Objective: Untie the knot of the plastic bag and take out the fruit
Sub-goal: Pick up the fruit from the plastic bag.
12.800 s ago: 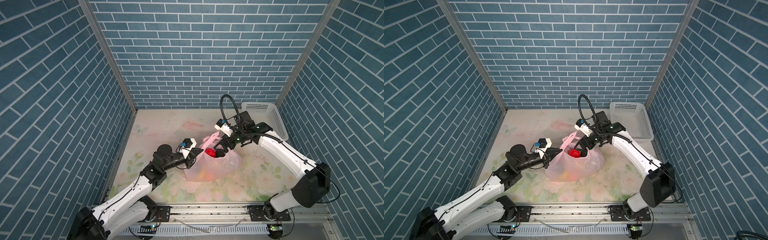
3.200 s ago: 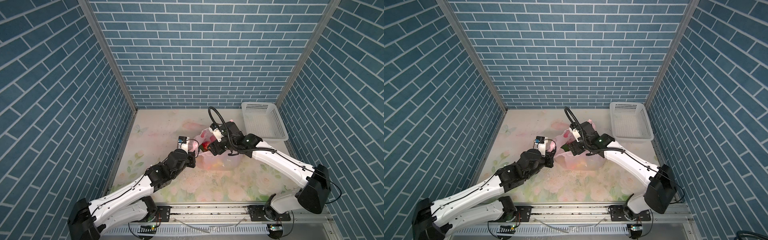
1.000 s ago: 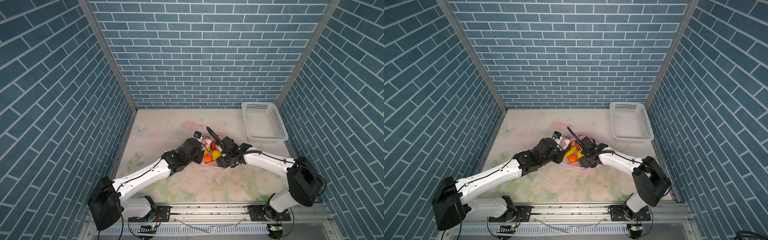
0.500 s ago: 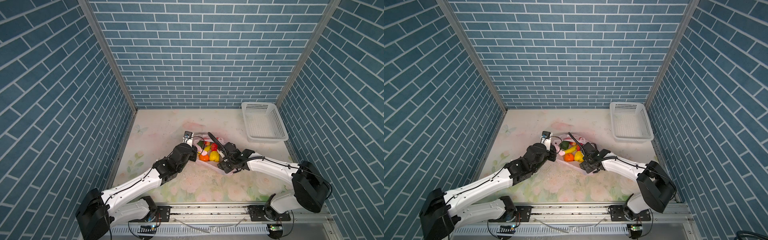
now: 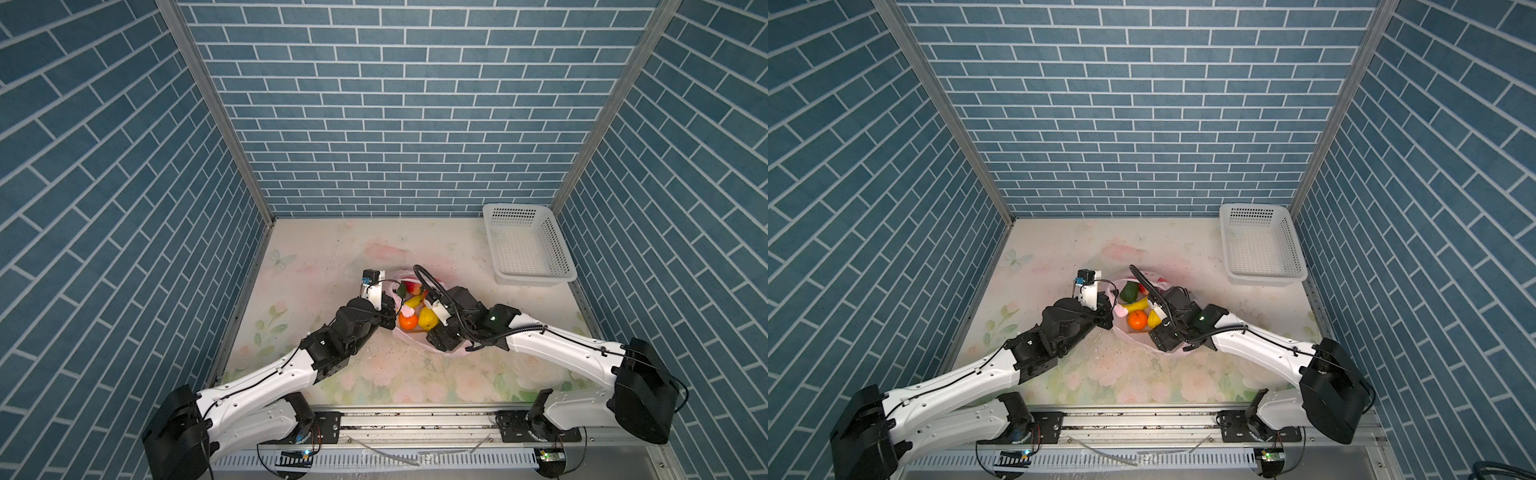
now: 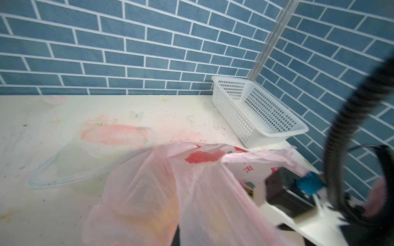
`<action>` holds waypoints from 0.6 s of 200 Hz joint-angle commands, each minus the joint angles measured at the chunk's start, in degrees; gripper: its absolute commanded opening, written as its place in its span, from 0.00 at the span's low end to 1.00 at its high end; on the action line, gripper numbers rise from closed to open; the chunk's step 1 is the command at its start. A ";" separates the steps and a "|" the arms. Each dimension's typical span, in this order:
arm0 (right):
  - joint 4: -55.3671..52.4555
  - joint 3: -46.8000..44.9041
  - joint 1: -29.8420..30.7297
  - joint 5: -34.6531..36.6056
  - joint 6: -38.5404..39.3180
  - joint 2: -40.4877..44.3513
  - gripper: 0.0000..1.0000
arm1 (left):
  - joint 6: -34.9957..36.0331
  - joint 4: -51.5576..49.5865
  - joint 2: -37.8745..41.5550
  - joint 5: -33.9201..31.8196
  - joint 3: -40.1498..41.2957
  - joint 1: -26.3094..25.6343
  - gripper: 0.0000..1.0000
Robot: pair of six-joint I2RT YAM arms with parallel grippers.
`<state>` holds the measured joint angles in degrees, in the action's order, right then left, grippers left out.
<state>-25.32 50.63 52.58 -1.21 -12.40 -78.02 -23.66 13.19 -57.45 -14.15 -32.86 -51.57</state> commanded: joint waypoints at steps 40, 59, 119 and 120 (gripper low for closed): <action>7.05 1.51 3.52 -7.70 -8.72 -3.91 0.81 | -7.72 -6.35 6.73 -4.67 6.23 -5.56 0.08; 5.42 -0.37 6.12 -6.43 -7.48 -4.20 0.82 | -9.41 -7.97 8.54 -5.51 7.51 -5.89 0.08; -2.02 -4.92 9.65 1.47 -6.36 -6.23 0.83 | -10.45 -14.64 9.08 -4.28 5.80 -6.06 0.08; -2.11 -4.88 9.65 1.51 -6.38 -6.21 0.83 | -10.45 -14.75 9.01 -4.20 5.75 -6.03 0.08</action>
<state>-22.90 47.99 62.24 -3.70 -18.15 -83.64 -33.23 3.55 -48.12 -18.35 -25.28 -57.30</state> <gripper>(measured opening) 0.825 0.080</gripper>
